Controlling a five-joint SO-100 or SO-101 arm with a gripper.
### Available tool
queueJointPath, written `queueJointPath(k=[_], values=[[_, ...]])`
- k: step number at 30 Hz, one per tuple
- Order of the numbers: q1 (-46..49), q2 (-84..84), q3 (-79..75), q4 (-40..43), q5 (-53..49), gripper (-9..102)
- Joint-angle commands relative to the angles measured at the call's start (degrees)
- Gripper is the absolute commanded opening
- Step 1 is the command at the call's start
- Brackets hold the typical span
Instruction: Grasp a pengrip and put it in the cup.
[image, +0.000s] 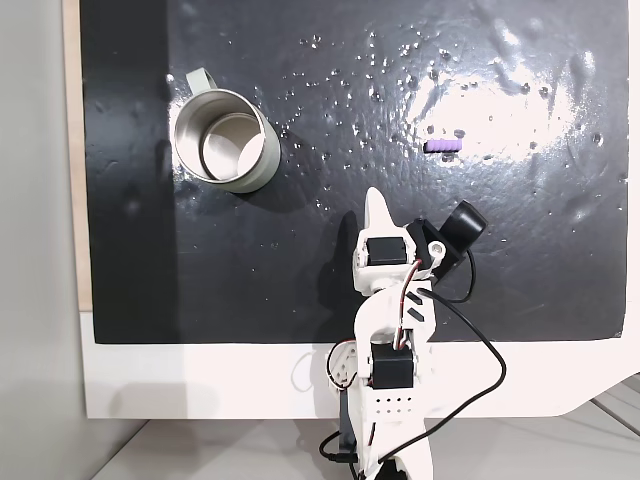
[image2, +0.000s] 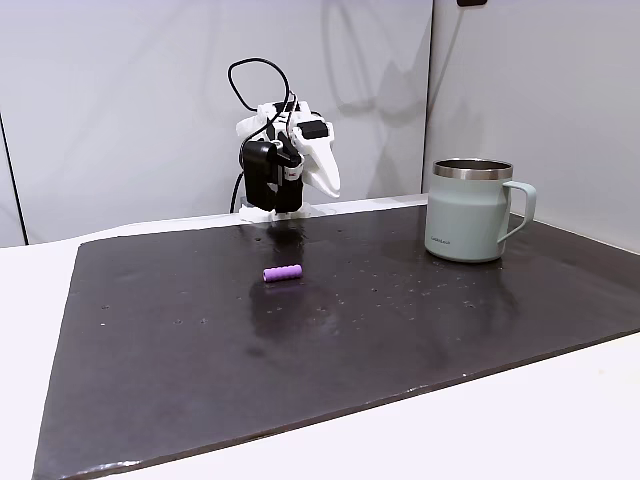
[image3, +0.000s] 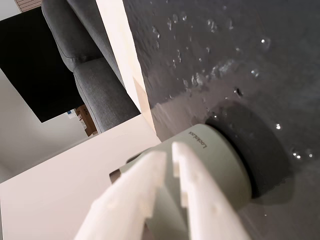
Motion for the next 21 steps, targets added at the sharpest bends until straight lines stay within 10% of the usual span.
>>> queueJointPath(k=[1, 21], values=[[0.1, 0.9, 2.3, 0.4, -0.2, 0], [0.6, 0.7, -7.6, 5.0, -2.4, 0]])
